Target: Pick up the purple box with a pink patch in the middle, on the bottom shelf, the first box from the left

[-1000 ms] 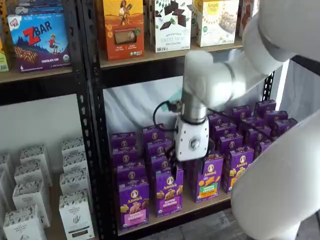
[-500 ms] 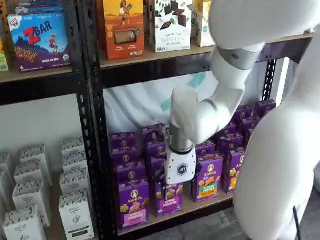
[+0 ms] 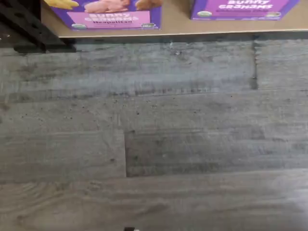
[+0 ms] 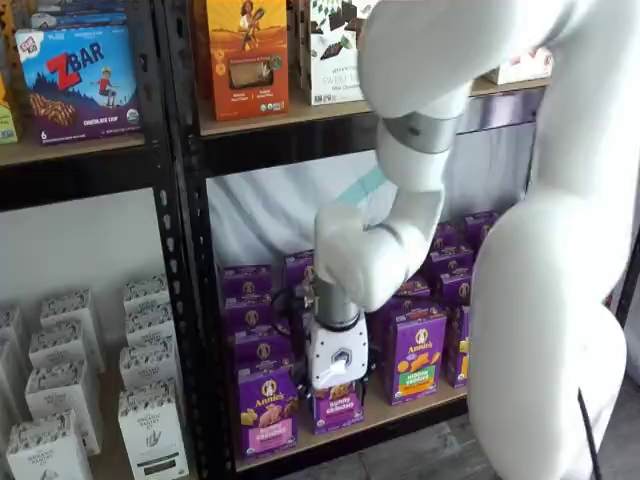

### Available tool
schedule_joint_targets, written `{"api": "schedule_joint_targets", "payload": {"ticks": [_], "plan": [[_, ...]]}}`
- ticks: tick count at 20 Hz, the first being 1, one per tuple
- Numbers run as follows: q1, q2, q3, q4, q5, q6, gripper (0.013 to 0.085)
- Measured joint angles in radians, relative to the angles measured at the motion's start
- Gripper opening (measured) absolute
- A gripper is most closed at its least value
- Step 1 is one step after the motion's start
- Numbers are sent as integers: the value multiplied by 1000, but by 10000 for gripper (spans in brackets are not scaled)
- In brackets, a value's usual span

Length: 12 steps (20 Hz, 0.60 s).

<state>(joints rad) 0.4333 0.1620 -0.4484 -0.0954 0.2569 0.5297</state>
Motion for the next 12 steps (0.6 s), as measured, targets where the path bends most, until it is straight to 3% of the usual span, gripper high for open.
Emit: {"api": "schedule_joint_targets", "payload": {"ticks": [9,12], "plan": [[-21,264,-258,-129,-41,105,850],[-37,333,-350,-140,-40,100,850]]}}
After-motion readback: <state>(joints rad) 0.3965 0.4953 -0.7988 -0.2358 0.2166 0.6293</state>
